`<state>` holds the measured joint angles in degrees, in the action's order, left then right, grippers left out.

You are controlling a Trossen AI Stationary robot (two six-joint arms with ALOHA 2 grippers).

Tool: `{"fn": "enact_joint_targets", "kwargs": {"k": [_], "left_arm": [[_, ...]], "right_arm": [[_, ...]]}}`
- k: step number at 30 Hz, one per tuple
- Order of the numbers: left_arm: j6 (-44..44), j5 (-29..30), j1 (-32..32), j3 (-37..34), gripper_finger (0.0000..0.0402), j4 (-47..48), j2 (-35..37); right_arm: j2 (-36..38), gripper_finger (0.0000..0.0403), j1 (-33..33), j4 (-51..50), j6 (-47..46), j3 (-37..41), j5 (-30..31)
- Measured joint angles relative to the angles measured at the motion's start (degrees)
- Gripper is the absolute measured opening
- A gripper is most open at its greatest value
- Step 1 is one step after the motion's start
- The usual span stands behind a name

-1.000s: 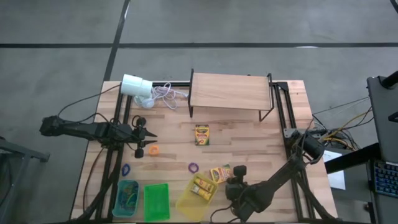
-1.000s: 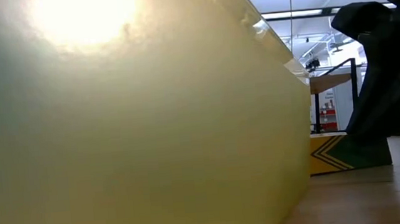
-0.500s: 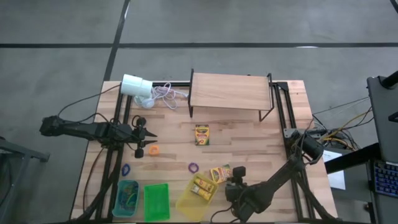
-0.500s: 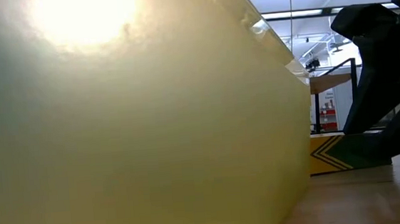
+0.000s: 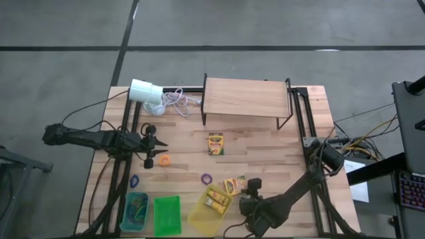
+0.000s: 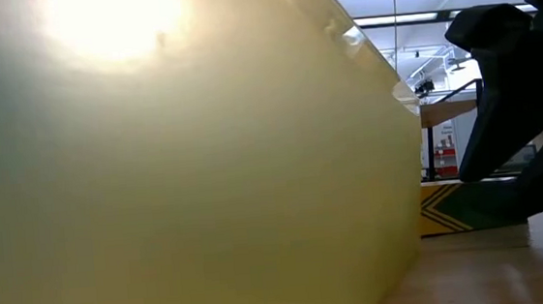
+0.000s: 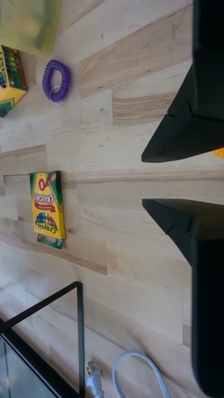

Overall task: Pick & Place Office Desk Supplies
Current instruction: Put the crayon box into the yellow bin

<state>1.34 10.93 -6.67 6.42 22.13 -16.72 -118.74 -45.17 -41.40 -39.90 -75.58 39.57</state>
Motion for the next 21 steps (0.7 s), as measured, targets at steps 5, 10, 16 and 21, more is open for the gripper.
{"fn": "enact_joint_targets", "kwargs": {"k": [5, 10, 16, 21], "left_arm": [[0.0, -0.01, 0.01, 0.0, 0.0109, 0.0, -0.01], [0.04, 0.0, 0.0, 0.01, 0.0109, 0.01, 0.01], [0.19, 0.01, 0.01, 0.01, 0.0109, 0.01, 0.01], [0.17, 0.0, 0.0, 0.0, 0.0109, 0.0, -0.01]], "right_arm": [[0.94, 0.0169, -0.55, -2.21, -0.02, -1.74, 3.5], [5.62, 0.0169, -2.39, -2.14, -1.6, -2.92, 13.33], [11.67, 0.0171, -2.79, -6.58, -26.86, -2.48, 15.98], [13.16, 0.0171, -2.8, -13.01, -43.04, -0.32, 15.95]]}}
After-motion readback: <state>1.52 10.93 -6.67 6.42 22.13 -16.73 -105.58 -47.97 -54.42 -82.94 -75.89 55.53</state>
